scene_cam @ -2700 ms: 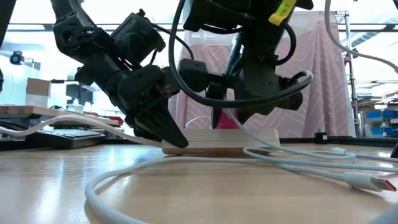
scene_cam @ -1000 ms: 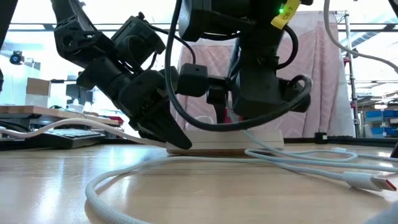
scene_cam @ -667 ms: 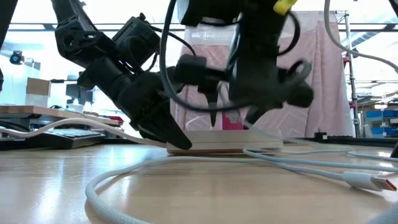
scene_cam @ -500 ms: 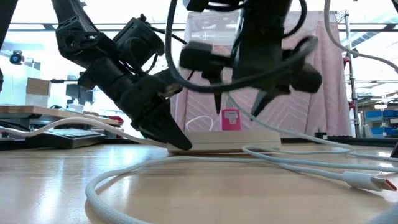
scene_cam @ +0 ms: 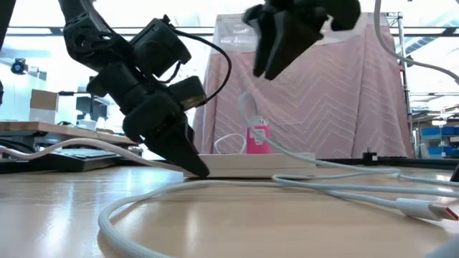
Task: Insert USB
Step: Insert the pink charger adapter into the white outlet extension
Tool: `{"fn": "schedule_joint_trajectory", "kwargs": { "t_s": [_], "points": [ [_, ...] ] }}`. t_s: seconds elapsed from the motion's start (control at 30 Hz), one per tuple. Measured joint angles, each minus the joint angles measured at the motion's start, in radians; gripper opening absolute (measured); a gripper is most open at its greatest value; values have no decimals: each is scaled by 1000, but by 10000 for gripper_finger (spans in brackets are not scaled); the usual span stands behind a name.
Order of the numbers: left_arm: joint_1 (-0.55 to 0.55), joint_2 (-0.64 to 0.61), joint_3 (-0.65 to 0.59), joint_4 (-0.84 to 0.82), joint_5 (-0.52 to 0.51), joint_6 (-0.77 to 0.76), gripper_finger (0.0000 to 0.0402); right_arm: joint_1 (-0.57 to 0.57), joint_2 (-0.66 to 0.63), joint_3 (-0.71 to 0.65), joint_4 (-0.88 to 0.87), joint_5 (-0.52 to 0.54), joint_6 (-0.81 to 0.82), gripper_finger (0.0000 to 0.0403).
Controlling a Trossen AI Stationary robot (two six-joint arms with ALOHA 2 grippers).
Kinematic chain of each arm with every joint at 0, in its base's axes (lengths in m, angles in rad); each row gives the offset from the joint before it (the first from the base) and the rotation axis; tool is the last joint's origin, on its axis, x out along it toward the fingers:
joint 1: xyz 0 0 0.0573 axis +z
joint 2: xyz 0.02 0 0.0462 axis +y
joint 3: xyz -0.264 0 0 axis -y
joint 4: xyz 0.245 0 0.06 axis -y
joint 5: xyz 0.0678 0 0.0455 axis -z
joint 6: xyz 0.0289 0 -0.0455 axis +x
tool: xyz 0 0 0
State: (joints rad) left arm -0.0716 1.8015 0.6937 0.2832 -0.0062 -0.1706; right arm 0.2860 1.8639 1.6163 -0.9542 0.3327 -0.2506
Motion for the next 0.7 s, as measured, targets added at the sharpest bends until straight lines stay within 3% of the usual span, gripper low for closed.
{"fn": "schedule_joint_trajectory", "kwargs": {
  "t_s": [0.17,0.33,0.47,0.7],
  "points": [
    [-21,0,-1,-23,-6,20,178,-54,-150,-246,180,-28,156,127],
    [-27,0,-2,-28,-1,25,178,-103,-198,-421,487,-186,291,80],
    [-29,1,-2,-33,-4,19,178,-128,-186,-467,578,-236,311,48],
    [-31,1,-2,-41,-9,15,178,-153,-159,-471,573,-240,346,19]
  ]
}}
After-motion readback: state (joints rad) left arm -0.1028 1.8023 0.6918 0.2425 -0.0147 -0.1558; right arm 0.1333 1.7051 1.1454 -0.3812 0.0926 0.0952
